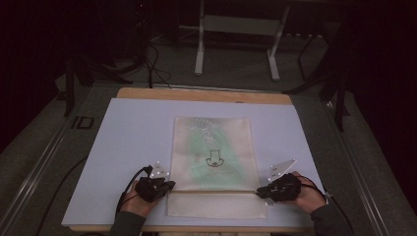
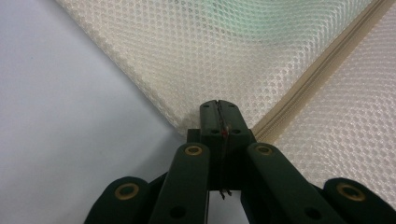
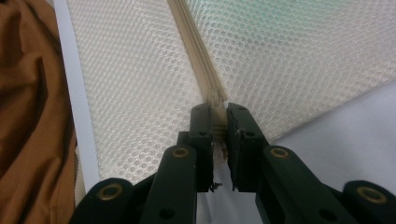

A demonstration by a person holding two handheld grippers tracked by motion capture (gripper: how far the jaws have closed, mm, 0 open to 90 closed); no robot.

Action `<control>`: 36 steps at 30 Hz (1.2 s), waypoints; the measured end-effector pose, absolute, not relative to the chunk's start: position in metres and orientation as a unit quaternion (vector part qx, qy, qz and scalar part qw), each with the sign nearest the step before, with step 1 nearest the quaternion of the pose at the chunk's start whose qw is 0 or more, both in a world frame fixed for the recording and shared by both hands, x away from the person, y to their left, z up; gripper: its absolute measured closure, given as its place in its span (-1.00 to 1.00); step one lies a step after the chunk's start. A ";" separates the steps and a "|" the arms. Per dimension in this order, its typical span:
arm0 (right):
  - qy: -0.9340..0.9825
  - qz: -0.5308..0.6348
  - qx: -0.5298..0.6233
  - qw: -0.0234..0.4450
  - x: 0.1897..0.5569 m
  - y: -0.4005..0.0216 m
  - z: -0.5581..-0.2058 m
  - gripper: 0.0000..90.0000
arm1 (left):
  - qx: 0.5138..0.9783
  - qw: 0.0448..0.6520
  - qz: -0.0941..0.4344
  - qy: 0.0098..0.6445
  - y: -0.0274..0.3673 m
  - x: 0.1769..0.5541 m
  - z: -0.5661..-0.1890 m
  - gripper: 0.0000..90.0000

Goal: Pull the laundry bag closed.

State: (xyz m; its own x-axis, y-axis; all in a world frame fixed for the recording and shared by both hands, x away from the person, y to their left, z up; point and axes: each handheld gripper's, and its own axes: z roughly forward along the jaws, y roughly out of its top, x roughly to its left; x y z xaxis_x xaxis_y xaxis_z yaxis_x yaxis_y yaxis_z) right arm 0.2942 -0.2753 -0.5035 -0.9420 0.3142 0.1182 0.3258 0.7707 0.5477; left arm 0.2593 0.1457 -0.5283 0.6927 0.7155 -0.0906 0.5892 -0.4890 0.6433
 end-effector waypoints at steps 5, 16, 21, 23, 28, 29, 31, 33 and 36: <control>-0.932 -0.304 -0.196 0.007 0.293 -0.284 -0.506 0.68 | 0.857 0.334 0.094 0.381 0.146 0.259 -0.528 0.98; -0.914 -0.335 -0.228 -0.004 0.294 -0.295 -0.501 0.42 | 0.853 0.345 0.081 0.384 0.149 0.261 -0.529 0.97; -0.906 -0.350 -0.239 -0.014 0.297 -0.299 -0.500 0.29 | 0.850 0.351 0.072 0.386 0.151 0.263 -0.530 0.96; -0.904 -0.352 -0.242 -0.018 0.298 -0.300 -0.500 0.24 | 0.849 0.353 0.070 0.386 0.152 0.263 -0.530 0.95; -0.902 -0.352 -0.247 -0.030 0.298 -0.301 -0.502 0.17 | 0.849 0.354 0.071 0.387 0.152 0.262 -0.530 0.94; -0.901 -0.351 -0.252 -0.034 0.298 -0.301 -0.502 0.16 | 0.849 0.354 0.071 0.387 0.152 0.262 -0.530 0.94; -0.898 -0.352 -0.261 -0.039 0.300 -0.304 -0.504 0.14 | 0.849 0.352 0.072 0.386 0.151 0.262 -0.530 0.94; -0.897 -0.352 -0.265 -0.041 0.300 -0.305 -0.505 0.14 | 0.850 0.352 0.074 0.385 0.151 0.262 -0.530 0.94; -0.891 -0.349 -0.284 -0.054 0.302 -0.309 -0.509 0.12 | 0.850 0.351 0.075 0.386 0.151 0.261 -0.530 0.94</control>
